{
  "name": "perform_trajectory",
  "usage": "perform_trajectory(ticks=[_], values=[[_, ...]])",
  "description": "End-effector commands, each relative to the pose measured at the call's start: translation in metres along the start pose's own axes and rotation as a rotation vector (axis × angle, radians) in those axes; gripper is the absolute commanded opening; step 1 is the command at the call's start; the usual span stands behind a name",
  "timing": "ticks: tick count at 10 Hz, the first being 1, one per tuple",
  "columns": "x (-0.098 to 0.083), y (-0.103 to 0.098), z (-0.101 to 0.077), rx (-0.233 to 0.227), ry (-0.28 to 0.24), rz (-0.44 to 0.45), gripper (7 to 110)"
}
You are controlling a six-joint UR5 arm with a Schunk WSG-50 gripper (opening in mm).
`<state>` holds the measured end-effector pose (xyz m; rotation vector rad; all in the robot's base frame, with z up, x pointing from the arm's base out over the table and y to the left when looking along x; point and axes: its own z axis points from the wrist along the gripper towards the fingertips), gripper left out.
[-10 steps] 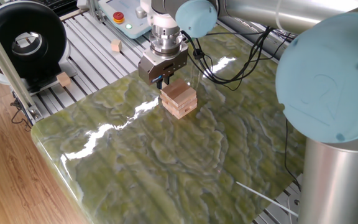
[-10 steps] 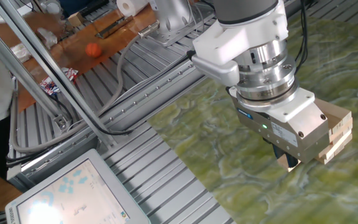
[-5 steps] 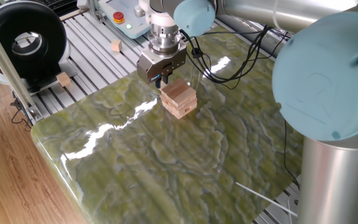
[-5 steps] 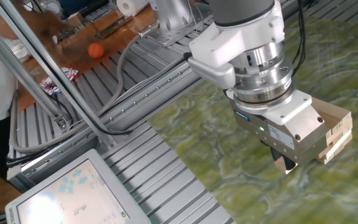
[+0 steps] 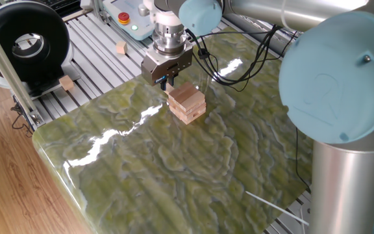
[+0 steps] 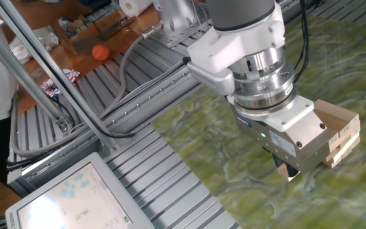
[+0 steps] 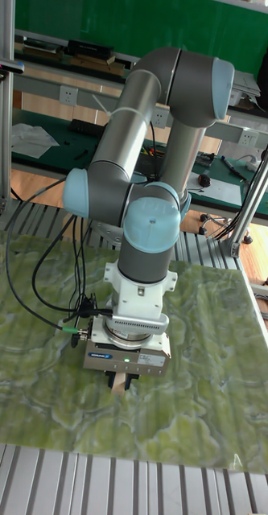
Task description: Play Jenga
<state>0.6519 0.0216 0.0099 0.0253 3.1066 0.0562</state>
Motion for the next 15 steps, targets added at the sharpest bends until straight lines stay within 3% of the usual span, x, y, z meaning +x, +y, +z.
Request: perform_trajectory(ticks=[1,15], values=[[-0.005,0.001,-0.001,-0.011,0.0,0.008,22],[-0.029,0.006,-0.004,-0.016,-0.002,0.013,22]])
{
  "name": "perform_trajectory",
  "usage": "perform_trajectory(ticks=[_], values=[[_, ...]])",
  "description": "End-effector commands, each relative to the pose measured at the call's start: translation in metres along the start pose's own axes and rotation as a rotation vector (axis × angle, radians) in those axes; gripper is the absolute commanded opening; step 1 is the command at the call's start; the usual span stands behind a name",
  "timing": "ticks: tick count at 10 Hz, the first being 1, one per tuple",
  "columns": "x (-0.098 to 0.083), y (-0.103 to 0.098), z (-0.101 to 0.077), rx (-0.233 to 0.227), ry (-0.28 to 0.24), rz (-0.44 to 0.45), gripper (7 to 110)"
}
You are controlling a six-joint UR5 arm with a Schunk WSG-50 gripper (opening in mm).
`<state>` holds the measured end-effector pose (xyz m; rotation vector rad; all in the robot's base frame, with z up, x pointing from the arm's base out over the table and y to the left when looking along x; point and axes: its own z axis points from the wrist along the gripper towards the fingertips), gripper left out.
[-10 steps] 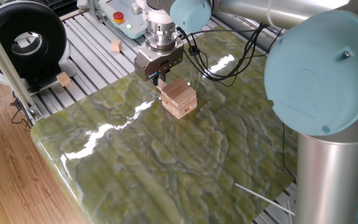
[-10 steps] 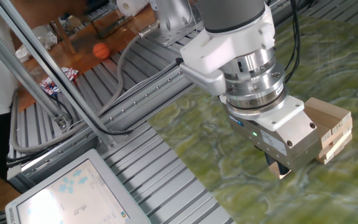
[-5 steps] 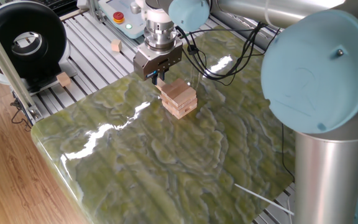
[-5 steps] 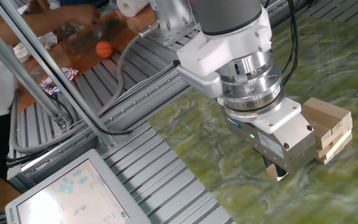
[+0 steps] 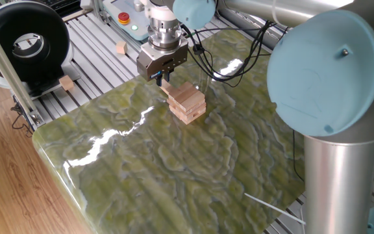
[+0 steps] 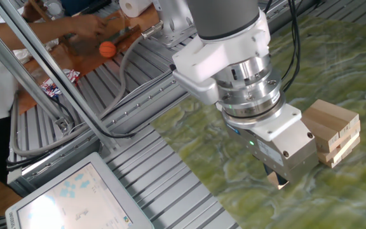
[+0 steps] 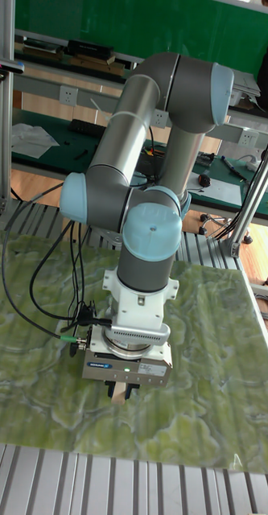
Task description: Play Jenga
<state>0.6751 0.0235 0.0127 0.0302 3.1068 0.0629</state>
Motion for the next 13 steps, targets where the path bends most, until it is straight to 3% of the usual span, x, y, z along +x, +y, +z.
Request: perform_trajectory(ticks=[1,9,13], values=[[-0.007,0.004,-0.003,-0.012,-0.002,0.01,22],[-0.014,-0.002,-0.01,-0.012,-0.004,-0.004,22],[-0.022,-0.003,-0.009,-0.019,-0.028,-0.013,22]])
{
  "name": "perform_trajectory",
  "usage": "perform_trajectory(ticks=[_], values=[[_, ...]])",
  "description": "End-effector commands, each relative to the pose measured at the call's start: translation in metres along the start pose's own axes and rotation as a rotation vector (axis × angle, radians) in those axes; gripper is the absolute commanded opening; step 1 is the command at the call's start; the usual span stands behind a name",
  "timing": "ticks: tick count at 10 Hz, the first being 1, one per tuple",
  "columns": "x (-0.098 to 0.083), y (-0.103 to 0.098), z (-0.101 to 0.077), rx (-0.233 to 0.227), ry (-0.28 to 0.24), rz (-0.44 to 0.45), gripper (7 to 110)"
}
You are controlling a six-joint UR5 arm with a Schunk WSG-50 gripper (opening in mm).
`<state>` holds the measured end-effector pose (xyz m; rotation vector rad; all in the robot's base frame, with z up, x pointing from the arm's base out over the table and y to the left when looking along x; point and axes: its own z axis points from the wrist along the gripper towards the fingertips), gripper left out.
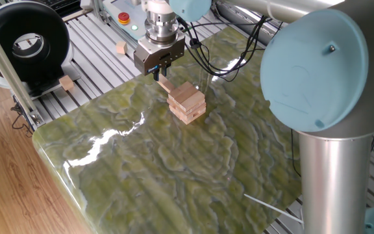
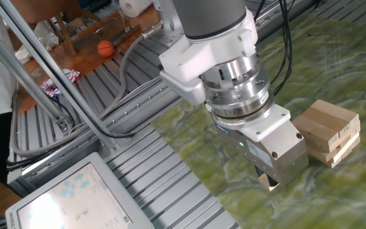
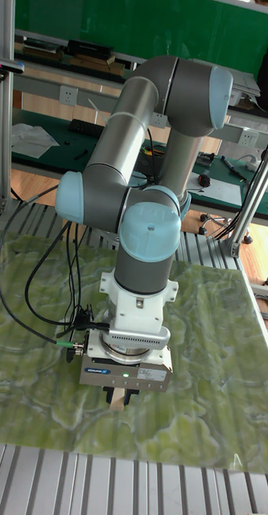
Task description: Play Jenga
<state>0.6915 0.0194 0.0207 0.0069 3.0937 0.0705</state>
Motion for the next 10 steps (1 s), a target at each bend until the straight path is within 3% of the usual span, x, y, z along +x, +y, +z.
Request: perform_trajectory(ticks=[1,10], values=[[-0.007,0.0,-0.001,-0.011,-0.02,-0.001,22],[-0.007,-0.003,0.014,0.0,-0.018,-0.002,22]])
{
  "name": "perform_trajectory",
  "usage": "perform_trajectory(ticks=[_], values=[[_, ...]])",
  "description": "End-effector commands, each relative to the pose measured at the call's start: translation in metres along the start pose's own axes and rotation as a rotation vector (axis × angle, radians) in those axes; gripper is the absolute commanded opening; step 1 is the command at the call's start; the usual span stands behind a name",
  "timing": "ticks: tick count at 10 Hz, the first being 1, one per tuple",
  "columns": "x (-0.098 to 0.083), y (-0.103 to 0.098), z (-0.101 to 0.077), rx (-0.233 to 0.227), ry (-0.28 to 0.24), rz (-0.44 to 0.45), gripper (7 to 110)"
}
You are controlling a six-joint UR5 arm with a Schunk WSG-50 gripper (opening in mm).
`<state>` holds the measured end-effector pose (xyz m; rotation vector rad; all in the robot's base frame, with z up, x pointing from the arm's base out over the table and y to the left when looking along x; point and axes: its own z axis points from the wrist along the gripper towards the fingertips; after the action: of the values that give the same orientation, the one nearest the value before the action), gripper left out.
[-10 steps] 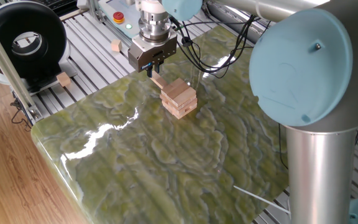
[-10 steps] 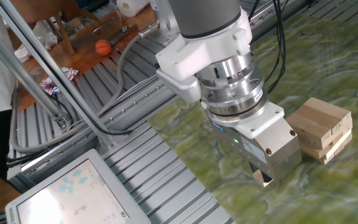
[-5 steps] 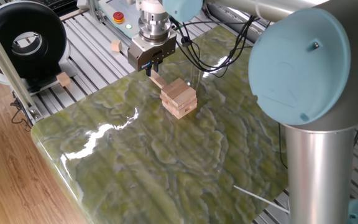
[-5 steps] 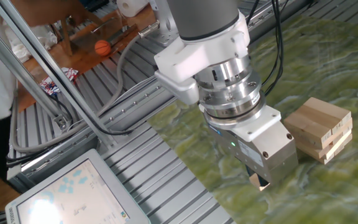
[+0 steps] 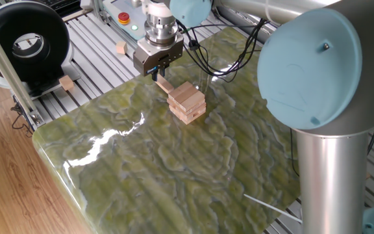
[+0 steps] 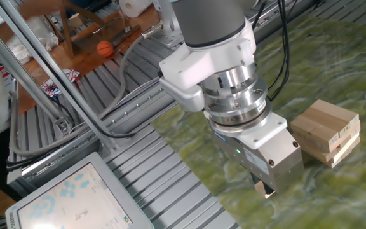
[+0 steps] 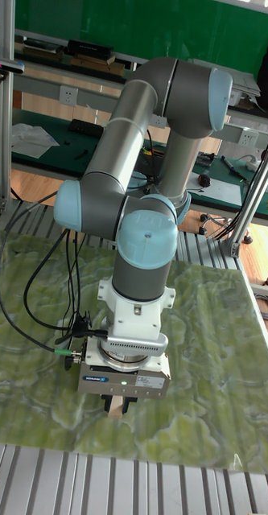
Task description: Play Jenga
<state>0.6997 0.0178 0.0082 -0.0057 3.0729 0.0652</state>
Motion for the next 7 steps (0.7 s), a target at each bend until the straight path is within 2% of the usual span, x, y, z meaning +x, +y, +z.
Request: perform_trajectory(ticks=[1,7], values=[[0.001,-0.0019,0.0008,0.0,0.005,0.007,22],[0.0029,-0.0037,0.0014,0.006,0.012,0.005,22]])
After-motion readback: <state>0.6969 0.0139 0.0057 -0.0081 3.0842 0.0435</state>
